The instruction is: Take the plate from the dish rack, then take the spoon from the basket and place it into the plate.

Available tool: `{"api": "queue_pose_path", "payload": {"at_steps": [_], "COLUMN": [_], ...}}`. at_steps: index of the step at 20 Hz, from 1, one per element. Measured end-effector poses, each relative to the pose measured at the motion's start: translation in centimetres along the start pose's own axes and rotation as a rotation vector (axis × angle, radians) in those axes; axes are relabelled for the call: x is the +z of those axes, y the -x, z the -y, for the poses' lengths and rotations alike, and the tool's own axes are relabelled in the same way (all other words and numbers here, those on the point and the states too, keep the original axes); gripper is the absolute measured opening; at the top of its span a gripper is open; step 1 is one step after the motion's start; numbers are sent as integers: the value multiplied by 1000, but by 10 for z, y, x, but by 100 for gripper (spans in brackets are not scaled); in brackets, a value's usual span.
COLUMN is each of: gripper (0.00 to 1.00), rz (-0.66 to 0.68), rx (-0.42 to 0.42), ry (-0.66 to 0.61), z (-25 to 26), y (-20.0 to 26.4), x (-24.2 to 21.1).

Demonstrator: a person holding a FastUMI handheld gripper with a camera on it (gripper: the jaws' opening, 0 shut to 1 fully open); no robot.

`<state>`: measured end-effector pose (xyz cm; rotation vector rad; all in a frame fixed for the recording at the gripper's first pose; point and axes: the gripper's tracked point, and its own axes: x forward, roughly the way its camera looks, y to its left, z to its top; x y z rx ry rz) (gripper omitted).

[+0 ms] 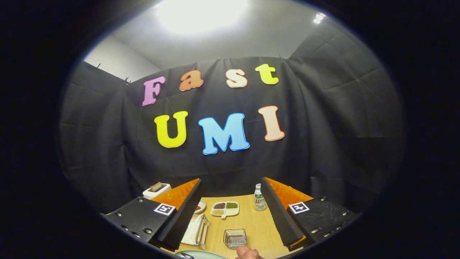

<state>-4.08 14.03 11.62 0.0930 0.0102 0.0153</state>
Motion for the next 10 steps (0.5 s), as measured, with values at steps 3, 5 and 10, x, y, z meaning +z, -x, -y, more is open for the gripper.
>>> {"api": "queue_pose_path", "payload": {"at_steps": [3, 5, 10], "gripper": [99, 99, 99], "rz": [-6, -10, -17], "rx": [-11, -25, -27], "ry": [27, 52, 32], "z": [6, 15, 28], "y": [5, 7, 9], "x": [-2, -3, -6]}}
